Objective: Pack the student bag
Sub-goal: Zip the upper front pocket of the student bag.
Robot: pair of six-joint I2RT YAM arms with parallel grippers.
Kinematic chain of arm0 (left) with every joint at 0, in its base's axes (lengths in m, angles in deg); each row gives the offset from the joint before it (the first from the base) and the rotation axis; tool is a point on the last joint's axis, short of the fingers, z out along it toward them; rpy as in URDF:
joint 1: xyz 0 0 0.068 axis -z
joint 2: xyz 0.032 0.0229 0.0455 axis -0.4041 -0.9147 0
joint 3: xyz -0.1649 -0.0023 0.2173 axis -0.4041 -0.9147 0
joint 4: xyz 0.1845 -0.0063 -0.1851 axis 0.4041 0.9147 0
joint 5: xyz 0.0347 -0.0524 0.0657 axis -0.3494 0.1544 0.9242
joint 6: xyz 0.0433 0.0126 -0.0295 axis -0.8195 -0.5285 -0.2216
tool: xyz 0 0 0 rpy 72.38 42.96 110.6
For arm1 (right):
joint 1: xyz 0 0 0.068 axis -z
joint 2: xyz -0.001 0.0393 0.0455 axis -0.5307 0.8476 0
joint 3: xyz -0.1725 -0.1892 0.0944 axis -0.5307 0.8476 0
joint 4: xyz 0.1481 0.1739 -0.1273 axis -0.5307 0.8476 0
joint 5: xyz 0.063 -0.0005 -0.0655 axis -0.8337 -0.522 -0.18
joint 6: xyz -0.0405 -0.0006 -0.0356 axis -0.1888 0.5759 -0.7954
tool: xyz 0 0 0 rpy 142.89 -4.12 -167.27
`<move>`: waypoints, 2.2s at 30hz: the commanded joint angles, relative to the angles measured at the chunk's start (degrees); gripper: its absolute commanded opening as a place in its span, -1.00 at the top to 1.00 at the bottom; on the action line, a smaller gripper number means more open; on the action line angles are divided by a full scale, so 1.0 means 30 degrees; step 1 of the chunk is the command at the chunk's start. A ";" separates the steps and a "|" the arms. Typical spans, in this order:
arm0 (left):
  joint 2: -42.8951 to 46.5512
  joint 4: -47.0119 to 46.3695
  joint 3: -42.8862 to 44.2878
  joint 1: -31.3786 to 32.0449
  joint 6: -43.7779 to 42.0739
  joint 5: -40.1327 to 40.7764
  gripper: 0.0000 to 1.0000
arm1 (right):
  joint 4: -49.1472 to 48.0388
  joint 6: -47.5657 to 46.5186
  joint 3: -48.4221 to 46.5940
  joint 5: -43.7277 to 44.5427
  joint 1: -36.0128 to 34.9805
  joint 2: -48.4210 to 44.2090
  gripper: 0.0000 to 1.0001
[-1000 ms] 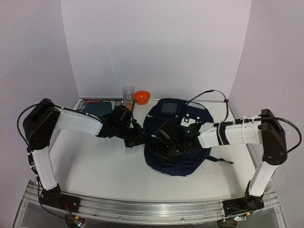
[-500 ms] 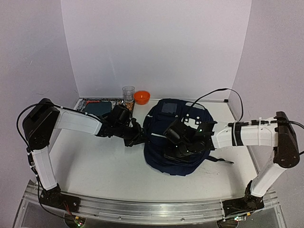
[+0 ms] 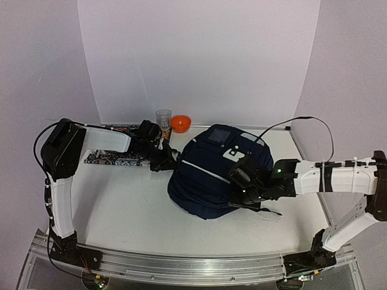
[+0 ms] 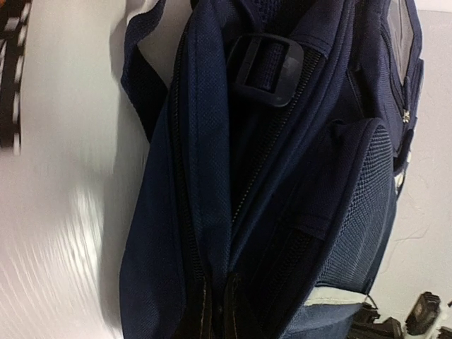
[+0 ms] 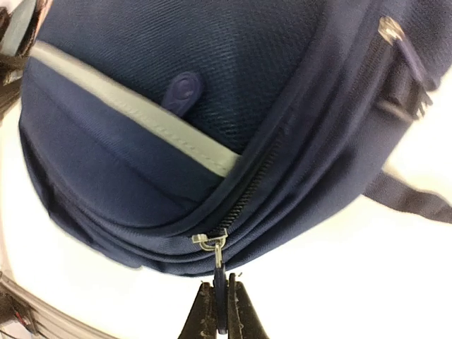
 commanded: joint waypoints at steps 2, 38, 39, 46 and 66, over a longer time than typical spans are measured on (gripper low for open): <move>-0.0508 -0.0236 0.2638 -0.1553 -0.2486 0.2191 0.73 | 0.1999 -0.3952 -0.3579 -0.1503 -0.0319 0.3877 1.00; 0.2473 0.0124 -0.5301 0.2984 0.4759 0.5241 0.44 | -0.0118 -0.7665 -0.9510 -0.4510 -0.0564 0.8802 1.00; 0.2349 0.0158 -0.5513 0.2894 0.4681 0.5575 0.58 | 0.0117 -0.7783 -0.8981 -0.4531 -0.0543 0.8413 1.00; 0.1485 0.0666 -0.7076 0.1533 0.3789 0.6176 1.00 | 0.3779 -0.8832 -0.5992 -0.3663 -0.0141 0.5723 1.00; 0.6168 0.0778 -0.9517 0.2172 -0.0444 0.7128 1.00 | 0.1505 -1.0226 -0.3623 -0.3171 0.5149 0.3078 0.96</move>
